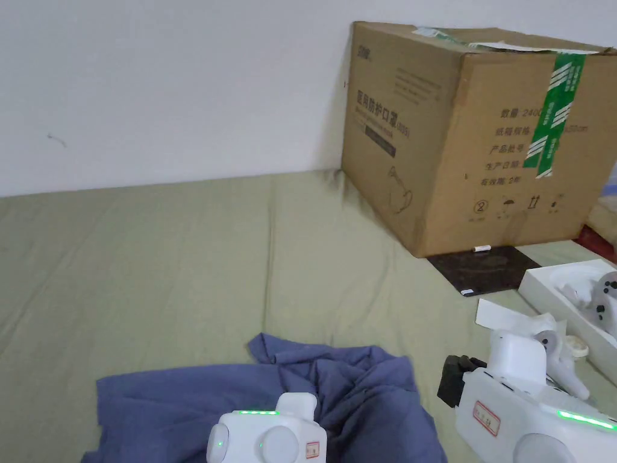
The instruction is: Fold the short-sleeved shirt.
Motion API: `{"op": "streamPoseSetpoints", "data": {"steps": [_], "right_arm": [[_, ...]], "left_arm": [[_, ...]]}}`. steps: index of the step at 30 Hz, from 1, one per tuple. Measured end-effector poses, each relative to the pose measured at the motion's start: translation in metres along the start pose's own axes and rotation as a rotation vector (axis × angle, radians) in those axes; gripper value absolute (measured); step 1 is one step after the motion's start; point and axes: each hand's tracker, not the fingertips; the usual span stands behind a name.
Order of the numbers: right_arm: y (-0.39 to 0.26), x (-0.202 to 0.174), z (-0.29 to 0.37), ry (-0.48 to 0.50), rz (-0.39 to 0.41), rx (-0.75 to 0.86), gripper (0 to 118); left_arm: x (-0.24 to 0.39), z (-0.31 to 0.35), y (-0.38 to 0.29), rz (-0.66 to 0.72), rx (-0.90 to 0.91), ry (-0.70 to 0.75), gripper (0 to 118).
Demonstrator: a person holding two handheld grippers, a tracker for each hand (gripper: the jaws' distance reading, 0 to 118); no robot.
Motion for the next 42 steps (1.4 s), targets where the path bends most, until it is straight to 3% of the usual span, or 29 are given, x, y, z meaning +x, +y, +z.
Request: {"op": "streamPoseSetpoints", "data": {"steps": [5,9,12,14,15,16,17,18,20,28,29,30,31,32,33,40,41,42], "right_arm": [[-0.005,-0.009,-0.01,0.015,0.005,-0.04,0],[-0.006,-0.021,-0.009,0.037,0.061,-0.046,0],[-0.006,-0.03,-0.007,0.054,0.08,-0.049,0],[-0.005,-0.036,-0.006,0.07,0.086,-0.052,0],[-0.006,-0.04,-0.004,0.079,0.09,-0.05,0],[-0.007,-0.044,-0.002,0.086,0.097,-0.05,0],[-0.008,-0.048,-0.002,0.092,0.104,-0.05,0],[-0.009,-0.052,-0.002,0.097,0.111,-0.053,0],[-0.015,-0.06,-0.002,0.111,0.121,-0.064,0],[-0.04,-0.101,-0.013,0.192,0.173,-0.132,0],[-0.041,-0.105,-0.014,0.198,0.176,-0.134,0],[-0.04,-0.109,-0.015,0.205,0.179,-0.135,0],[-0.04,-0.113,-0.015,0.213,0.182,-0.135,0],[-0.039,-0.115,-0.015,0.218,0.185,-0.135,0],[-0.039,-0.117,-0.015,0.223,0.192,-0.134,0],[-0.042,-0.112,-0.026,0.212,0.163,-0.163,0],[-0.044,-0.11,-0.027,0.208,0.167,-0.168,0],[-0.046,-0.108,-0.028,0.198,0.174,-0.171,0]], "left_arm": [[0.0,0.014,0.013,0.021,0.003,-0.093,93],[0.005,0.041,0.019,-0.046,0.07,-0.045,107],[-0.005,0.07,0.023,-0.017,0.109,-0.01,107],[-0.021,0.094,0.021,0.028,0.172,-0.019,95],[-0.03,0.108,0.016,0.052,0.208,-0.016,77],[-0.04,0.12,0.011,0.067,0.228,0.008,45],[-0.049,0.13,0.004,0.077,0.232,0.053,22],[-0.057,0.138,-0.005,0.078,0.239,0.095,7],[-0.075,0.15,-0.03,0.094,0.262,0.178,0],[-0.155,0.187,-0.106,0.316,0.256,0.293,1],[-0.162,0.192,-0.108,0.323,0.257,0.304,9],[-0.17,0.198,-0.109,0.335,0.274,0.337,28],[-0.177,0.205,-0.11,0.345,0.302,0.36,60],[-0.183,0.21,-0.111,0.35,0.306,0.368,81],[-0.19,0.213,-0.11,0.363,0.299,0.369,92],[-0.204,0.186,-0.113,0.425,0.195,0.361,92],[-0.201,0.177,-0.116,0.404,0.162,0.35,90],[-0.197,0.169,-0.12,0.39,0.141,0.327,78]]}}
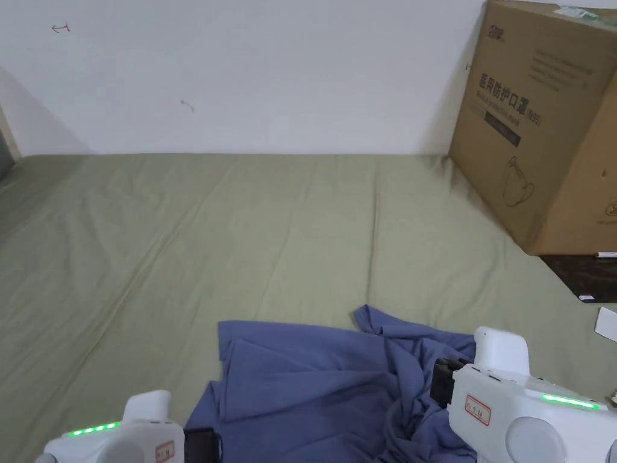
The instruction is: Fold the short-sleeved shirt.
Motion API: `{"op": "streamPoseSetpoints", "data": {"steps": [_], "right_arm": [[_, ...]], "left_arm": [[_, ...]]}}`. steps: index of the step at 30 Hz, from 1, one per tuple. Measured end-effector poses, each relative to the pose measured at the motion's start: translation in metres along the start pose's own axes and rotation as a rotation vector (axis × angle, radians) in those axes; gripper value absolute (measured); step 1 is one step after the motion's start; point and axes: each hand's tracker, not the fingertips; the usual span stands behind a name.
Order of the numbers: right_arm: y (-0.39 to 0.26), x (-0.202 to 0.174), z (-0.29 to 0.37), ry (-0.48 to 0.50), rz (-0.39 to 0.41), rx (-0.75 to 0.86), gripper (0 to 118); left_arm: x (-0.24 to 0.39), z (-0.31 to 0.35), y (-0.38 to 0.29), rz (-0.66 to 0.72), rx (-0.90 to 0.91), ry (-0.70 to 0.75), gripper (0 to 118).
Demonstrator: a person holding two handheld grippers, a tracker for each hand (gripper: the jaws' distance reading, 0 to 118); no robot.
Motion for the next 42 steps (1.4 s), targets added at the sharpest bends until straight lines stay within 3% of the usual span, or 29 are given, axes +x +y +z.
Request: {"op": "streamPoseSetpoints", "data": {"steps": [1,2,3,5,7,12,13,15,16,18,22,24,26,28,30,32,33,34,35,39,42], "right_arm": [[-0.003,0.002,-0.002,-0.014,0.008,-0.004,0],[-0.005,0.005,-0.004,-0.023,0.01,-0.013,0],[-0.006,0.009,-0.007,-0.03,0.002,-0.025,0],[-0.009,0.017,-0.012,-0.026,-0.031,-0.046,0],[-0.008,0.024,-0.017,-0.025,-0.041,-0.055,0],[0.024,0.047,-0.035,-0.025,-0.011,-0.064,0],[0.036,0.051,-0.043,-0.061,0.022,-0.08,15],[0.058,0.059,-0.063,-0.135,0.068,-0.102,70],[0.07,0.065,-0.08,-0.141,0.098,-0.136,90],[0.085,0.076,-0.106,-0.119,0.107,-0.141,90],[0.108,0.096,-0.161,-0.145,0.096,-0.249,90],[0.109,0.102,-0.185,-0.154,0.155,-0.287,90],[0.103,0.11,-0.212,-0.223,0.219,-0.364,90],[0.096,0.116,-0.23,-0.227,0.24,-0.431,89],[0.085,0.12,-0.234,-0.144,0.149,-0.454,71],[0.082,0.116,-0.233,-0.172,0.167,-0.411,61],[0.084,0.113,-0.232,-0.15,0.185,-0.406,46],[0.084,0.109,-0.229,-0.104,0.202,-0.396,8],[0.085,0.106,-0.229,-0.114,0.205,-0.395,3],[0.094,0.096,-0.218,-0.152,0.227,-0.395,3],[0.118,0.102,-0.187,-0.109,0.118,-0.32,3]], "left_arm": [[0.005,-0.008,-0.005,0.004,-0.026,-0.012,42],[0.012,-0.015,-0.01,-0.018,-0.023,0.067,30],[0.016,-0.015,-0.012,-0.056,0.034,0.094,28],[0.019,-0.01,-0.008,-0.027,0.017,0.068,8],[0.014,-0.006,-0.003,0.02,-0.003,0.029,6],[0.022,0.023,0.002,-0.032,0.043,0.01,6],[0.024,0.028,0.003,-0.041,0.055,0.001,6],[0.026,0.032,0.008,-0.052,0.054,0.001,6],[0.027,0.035,0.01,-0.061,0.06,0.001,6],[0.028,0.035,0.012,-0.064,0.059,-0.002,6],[0.03,0.032,0.015,-0.081,0.045,-0.004,6],[0.029,0.029,0.016,-0.079,0.041,-0.003,6],[0.025,0.026,0.016,-0.046,0.032,-0.014,6],[0.022,0.024,0.017,-0.027,0.021,-0.015,6],[0.022,0.024,0.016,-0.022,0.019,-0.018,6],[0.023,0.025,0.017,-0.034,0.019,-0.018,6],[0.024,0.025,0.017,-0.036,0.019,-0.016,6],[0.024,0.025,0.017,-0.037,0.016,-0.018,6],[0.024,0.024,0.017,-0.04,0.017,-0.021,6],[0.024,0.034,0.023,-0.047,0.035,-0.011,6],[0.023,0.05,0.032,-0.04,0.082,-0.043,5]]}}
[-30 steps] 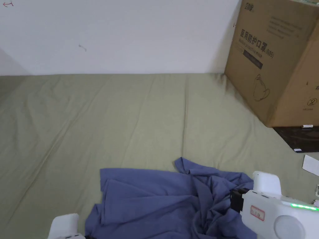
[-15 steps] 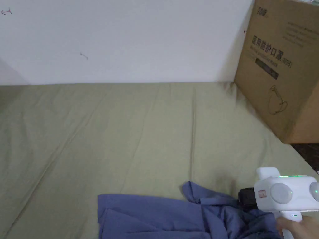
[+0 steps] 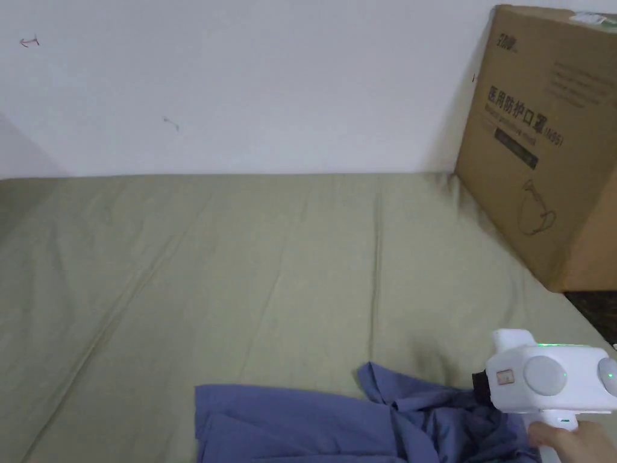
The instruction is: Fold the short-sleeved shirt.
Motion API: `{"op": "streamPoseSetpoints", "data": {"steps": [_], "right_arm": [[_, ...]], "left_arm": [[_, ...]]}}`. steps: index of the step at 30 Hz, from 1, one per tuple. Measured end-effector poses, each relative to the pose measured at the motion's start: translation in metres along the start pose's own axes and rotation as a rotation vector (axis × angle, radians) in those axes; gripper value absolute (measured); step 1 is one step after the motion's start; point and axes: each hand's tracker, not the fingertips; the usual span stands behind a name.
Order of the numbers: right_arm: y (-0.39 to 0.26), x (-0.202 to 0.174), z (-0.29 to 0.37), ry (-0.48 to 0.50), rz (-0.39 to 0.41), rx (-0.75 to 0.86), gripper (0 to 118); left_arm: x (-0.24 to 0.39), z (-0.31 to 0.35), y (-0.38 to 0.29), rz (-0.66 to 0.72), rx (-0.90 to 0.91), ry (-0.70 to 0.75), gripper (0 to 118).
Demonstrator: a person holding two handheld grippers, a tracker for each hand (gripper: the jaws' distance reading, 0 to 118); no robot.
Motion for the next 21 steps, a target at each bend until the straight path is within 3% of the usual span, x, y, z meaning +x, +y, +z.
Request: {"op": "streamPoseSetpoints", "data": {"steps": [6,9,13,16,21], "right_arm": [[0.038,0.027,0.102,0.003,-0.028,0.169,3],[0.052,0.045,0.158,-0.064,-0.03,0.248,3],[0.054,0.067,0.234,-0.015,-0.1,0.375,3],[0.053,0.078,0.276,-0.024,-0.118,0.435,3],[0.05,0.089,0.316,-0.048,-0.16,0.477,3]], "left_arm": [[0.002,0.057,0.042,-0.098,0.173,0.042,5],[-0.006,0.096,0.073,-0.13,0.282,0.089,5],[-0.016,0.148,0.114,-0.149,0.354,0.127,5],[-0.015,0.188,0.133,-0.243,0.453,0.184,5],[-0.033,0.24,0.16,-0.161,0.551,0.218,5]]}}
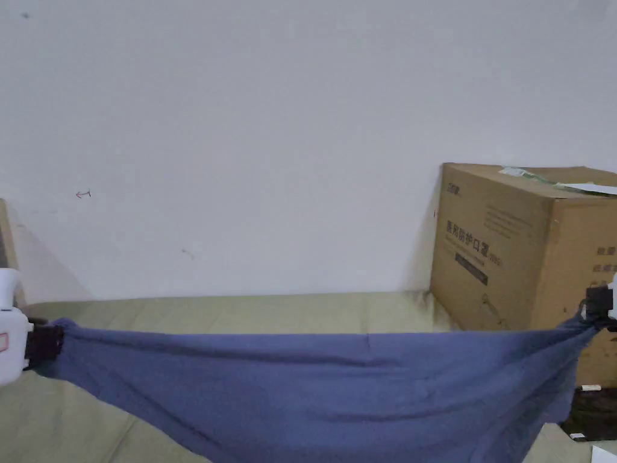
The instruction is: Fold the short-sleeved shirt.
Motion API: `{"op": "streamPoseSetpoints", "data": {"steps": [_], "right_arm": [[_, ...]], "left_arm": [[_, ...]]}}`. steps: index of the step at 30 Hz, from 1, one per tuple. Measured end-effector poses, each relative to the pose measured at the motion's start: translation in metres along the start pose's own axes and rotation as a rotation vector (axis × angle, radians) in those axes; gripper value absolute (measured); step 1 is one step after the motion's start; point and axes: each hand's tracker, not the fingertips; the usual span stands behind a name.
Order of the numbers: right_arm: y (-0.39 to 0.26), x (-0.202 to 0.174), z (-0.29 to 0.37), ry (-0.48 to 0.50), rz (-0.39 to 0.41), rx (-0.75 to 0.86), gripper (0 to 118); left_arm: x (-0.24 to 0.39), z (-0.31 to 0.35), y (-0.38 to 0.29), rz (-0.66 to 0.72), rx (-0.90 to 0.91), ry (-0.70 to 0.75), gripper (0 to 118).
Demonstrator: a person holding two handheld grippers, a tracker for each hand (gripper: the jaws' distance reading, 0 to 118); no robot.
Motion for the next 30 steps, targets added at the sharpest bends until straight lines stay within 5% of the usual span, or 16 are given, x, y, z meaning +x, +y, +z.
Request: {"op": "streamPoseSetpoints", "data": {"steps": [7,21,30], "right_arm": [[0.017,-0.009,0.015,0.088,-0.091,0.03,3],[0.103,-0.1,-0.102,0.15,-0.05,-0.009,3],[0.176,-0.131,-0.124,0.22,-0.111,0.124,3]], "left_arm": [[-0.035,0.014,0.035,0.084,0.007,-0.009,5],[-0.069,-0.06,0.089,0.133,-0.013,0.123,5],[-0.083,-0.103,0.155,0.164,0.12,0.164,5]]}}
